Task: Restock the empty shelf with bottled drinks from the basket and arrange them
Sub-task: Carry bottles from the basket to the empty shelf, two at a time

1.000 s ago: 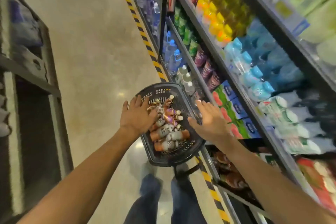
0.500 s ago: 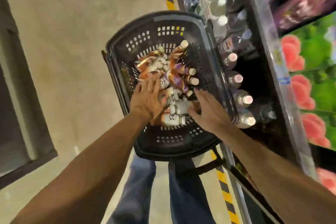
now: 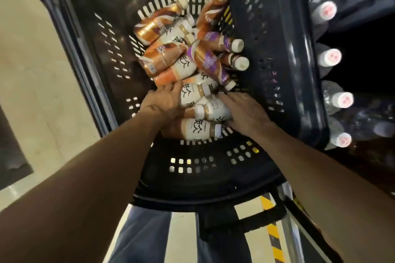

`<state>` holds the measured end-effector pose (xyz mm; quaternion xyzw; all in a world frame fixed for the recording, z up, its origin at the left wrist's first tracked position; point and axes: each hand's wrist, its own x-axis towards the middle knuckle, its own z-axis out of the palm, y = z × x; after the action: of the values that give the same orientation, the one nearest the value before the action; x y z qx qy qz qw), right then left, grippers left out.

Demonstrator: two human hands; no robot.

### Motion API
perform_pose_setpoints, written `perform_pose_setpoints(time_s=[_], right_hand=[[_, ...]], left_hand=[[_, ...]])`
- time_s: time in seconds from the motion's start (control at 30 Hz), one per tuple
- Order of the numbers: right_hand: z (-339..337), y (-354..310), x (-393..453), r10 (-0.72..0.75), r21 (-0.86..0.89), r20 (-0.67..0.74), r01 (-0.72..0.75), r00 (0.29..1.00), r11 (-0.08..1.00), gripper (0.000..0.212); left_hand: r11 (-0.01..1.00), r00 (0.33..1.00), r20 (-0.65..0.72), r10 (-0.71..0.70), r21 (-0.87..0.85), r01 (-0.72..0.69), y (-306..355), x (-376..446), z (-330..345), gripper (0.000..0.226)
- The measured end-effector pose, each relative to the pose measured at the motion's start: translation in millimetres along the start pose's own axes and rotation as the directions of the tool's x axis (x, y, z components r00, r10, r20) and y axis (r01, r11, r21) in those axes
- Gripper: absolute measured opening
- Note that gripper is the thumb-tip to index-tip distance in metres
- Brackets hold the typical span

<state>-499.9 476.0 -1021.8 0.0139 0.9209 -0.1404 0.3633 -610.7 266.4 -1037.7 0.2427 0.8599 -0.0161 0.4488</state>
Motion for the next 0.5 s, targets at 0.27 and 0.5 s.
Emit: perform_pose_setpoints(time_s=[0.27,0.5], right_hand=[[-16.1,-8.2,-7.7,0.112,0.157,-0.02,-0.107,0.994,0.982,0.077],[-83.1,-29.6,-37.0,0.314,0.44,-0.14,-0.225,0.939,0.869,0.074]], left_hand=[[0.976,0.995,-0.047,-0.086,-0.204,0.074,3.7,-8.1,-12.8,0.074],[0.903,0.968,-0.22,-0.125,-0.429,0.019,4.8,-48.7,-70.6,0.088]])
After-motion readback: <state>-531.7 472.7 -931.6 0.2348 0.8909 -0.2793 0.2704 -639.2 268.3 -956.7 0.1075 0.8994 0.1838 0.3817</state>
